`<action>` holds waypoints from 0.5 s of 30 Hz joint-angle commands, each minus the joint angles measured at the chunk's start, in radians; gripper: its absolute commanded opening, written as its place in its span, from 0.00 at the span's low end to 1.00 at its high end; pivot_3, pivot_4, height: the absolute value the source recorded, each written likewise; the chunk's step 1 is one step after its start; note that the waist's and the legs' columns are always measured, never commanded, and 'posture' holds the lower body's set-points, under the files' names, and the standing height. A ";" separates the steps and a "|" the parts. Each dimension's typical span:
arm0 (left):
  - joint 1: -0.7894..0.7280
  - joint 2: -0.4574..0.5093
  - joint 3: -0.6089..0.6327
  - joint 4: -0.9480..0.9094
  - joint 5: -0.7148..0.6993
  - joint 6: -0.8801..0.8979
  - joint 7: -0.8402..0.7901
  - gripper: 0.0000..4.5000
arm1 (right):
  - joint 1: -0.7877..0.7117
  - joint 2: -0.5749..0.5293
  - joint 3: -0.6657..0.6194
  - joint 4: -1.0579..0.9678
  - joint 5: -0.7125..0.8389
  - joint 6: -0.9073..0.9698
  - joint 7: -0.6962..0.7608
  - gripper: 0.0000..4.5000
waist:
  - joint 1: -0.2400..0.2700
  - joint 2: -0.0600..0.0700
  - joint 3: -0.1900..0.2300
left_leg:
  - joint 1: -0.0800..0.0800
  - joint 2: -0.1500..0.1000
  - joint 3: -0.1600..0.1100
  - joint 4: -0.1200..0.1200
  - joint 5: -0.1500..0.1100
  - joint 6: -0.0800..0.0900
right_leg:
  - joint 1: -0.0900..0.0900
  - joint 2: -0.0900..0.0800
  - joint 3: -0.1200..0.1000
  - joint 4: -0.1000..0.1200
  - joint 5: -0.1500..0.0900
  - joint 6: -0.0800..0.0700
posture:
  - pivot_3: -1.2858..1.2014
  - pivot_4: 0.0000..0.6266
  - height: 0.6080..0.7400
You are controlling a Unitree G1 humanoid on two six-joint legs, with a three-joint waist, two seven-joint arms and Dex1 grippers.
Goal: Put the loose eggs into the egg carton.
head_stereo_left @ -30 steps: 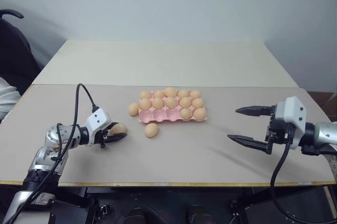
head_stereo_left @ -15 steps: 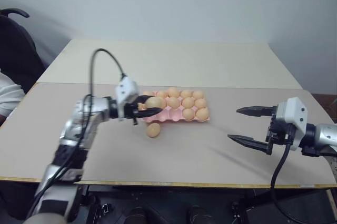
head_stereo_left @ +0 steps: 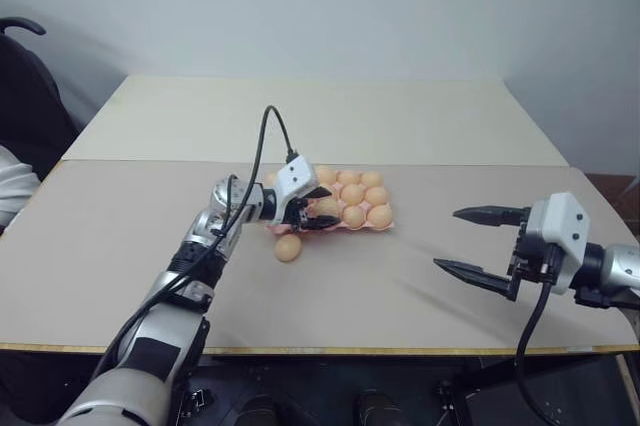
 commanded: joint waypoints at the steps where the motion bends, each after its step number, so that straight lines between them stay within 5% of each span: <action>1: -0.037 0.015 0.054 -0.026 -0.013 -0.026 0.023 0.99 | -0.003 0.001 -0.041 -0.026 0.019 -0.003 -0.009 1.00 | 0.000 0.000 0.000 | 0.000 0.000 0.000 0.000 0.000 0.000 | 0.000 0.000 0.000 0.000 0.000 0.000 | 0.52 0.24 1.00; 10: 0.142 0.246 0.242 -0.349 -0.187 0.087 -0.099 0.99 | -0.020 0.002 -0.022 -0.014 0.026 -0.009 0.007 1.00 | -0.013 0.000 0.000 | 0.001 0.001 0.000 -0.001 0.000 0.000 | -0.001 0.000 0.000 0.001 0.000 0.000 | 0.52 0.24 1.00; 15: 0.466 0.497 0.490 -0.529 -0.329 0.149 -0.206 0.99 | -0.065 -0.001 0.014 0.026 0.024 -0.011 0.039 1.00 | -0.029 0.000 0.000 | 0.002 0.002 0.001 -0.001 0.000 0.000 | -0.001 0.000 0.001 0.003 0.000 0.000 | 0.52 0.24 1.00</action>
